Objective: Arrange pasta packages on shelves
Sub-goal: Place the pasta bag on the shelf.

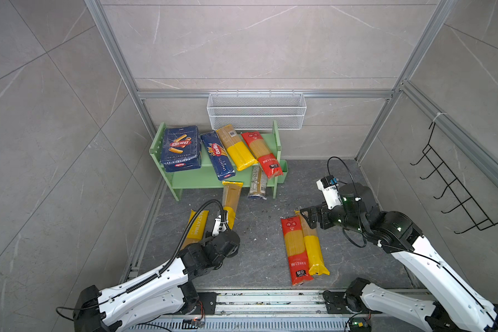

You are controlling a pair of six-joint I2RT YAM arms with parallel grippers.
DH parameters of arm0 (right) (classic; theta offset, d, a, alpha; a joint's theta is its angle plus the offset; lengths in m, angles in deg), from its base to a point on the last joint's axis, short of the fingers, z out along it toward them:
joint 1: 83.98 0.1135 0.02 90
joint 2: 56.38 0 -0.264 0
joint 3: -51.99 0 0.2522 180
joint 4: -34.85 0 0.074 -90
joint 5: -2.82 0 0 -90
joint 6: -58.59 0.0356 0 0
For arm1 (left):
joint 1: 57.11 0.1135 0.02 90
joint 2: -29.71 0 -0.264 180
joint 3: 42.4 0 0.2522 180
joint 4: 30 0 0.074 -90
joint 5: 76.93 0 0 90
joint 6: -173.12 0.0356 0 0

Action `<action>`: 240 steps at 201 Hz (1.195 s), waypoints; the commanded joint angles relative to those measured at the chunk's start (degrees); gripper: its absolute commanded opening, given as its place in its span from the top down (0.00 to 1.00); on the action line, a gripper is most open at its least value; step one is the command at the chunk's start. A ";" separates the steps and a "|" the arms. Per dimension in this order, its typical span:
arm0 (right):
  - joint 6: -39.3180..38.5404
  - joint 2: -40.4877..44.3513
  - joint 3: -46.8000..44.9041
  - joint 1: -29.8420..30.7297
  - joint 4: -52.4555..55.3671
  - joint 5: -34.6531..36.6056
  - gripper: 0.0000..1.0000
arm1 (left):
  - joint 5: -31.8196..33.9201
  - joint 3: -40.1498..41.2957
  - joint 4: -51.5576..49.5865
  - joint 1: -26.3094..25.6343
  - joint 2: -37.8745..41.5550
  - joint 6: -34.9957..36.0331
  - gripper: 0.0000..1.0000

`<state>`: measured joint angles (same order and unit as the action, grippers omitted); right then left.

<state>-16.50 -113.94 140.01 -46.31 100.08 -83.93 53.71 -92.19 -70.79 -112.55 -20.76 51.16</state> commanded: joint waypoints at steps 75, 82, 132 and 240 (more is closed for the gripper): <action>-2.44 -2.63 4.18 -2.15 1.99 0.32 0.00 | -9.95 -8.25 19.71 12.61 -9.55 10.31 1.00; -2.52 -2.94 4.40 -2.41 1.99 0.23 0.00 | -10.54 -8.77 20.17 13.40 -10.26 10.73 1.00; -3.05 -4.82 6.93 -3.88 2.61 0.10 0.01 | -15.42 -10.79 27.24 18.99 -17.55 14.27 1.00; -1.43 -5.81 11.14 -5.06 6.37 3.73 0.00 | -26.53 -19.41 38.62 26.23 -33.40 16.47 1.00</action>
<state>-18.38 -119.10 149.23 -51.12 104.60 -82.01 30.34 -106.99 -40.87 -87.83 -52.52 65.71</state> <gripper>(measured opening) 0.995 0.243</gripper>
